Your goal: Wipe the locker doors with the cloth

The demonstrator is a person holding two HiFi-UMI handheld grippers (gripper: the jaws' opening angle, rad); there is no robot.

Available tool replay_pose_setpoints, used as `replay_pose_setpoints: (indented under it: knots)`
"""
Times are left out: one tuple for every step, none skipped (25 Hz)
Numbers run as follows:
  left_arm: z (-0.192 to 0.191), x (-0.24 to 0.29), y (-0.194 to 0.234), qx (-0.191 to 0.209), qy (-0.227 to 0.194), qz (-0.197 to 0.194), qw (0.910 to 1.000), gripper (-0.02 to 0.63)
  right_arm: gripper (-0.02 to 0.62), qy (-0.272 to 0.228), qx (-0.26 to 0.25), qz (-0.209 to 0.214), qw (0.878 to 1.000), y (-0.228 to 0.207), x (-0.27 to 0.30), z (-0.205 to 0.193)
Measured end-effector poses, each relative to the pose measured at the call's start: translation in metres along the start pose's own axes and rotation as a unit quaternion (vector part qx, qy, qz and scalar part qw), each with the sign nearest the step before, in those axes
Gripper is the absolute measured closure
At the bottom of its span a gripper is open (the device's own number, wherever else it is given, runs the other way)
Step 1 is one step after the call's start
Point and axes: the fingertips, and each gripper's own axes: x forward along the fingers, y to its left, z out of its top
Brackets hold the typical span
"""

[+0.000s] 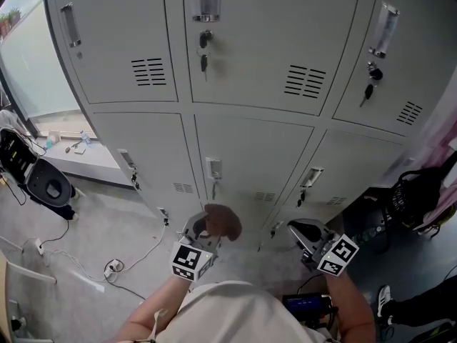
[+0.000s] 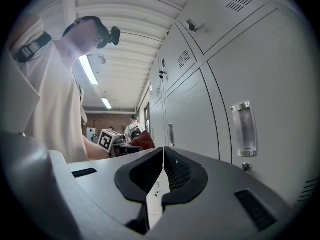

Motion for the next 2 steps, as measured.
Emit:
replay_pose_setpoints:
  knots:
    - [0.0001, 0.0017, -0.0012, 0.0, 0.0, -0.001, 1.0, 0.535, 0.577, -0.001, 0.001, -0.002, 1.0, -0.0011, -0.0017, 0.0001]
    - [0.0003, 0.0033, -0.0023, 0.001, 0.001, -0.002, 1.0, 0.535, 0.577, -0.003, 0.002, -0.003, 1.0, -0.0023, -0.0035, 0.0001]
